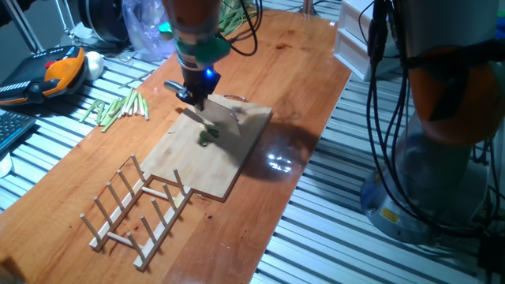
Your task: Chop the green garlic
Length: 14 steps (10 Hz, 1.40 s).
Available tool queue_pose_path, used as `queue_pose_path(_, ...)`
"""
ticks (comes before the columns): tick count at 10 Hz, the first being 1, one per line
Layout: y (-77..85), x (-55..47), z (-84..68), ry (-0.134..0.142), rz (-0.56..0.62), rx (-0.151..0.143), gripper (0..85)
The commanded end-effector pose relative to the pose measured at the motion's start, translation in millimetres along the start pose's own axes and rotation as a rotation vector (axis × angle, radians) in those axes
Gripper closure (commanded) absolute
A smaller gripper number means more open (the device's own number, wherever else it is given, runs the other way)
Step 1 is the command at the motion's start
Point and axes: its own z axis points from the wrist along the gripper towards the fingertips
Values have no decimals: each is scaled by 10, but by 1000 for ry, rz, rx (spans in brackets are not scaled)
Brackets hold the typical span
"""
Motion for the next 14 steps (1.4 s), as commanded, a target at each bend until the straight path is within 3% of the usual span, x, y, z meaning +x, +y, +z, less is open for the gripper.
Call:
queue_pose_path(1,0,11,18,-8,3,4,850)
queue_pose_path(5,-53,32,67,-39,1,19,850)
queue_pose_path(8,-184,46,154,-67,6,38,850)
queue_pose_path(11,-212,52,176,-65,120,53,850)
queue_pose_path(14,-193,67,189,-104,187,77,850)
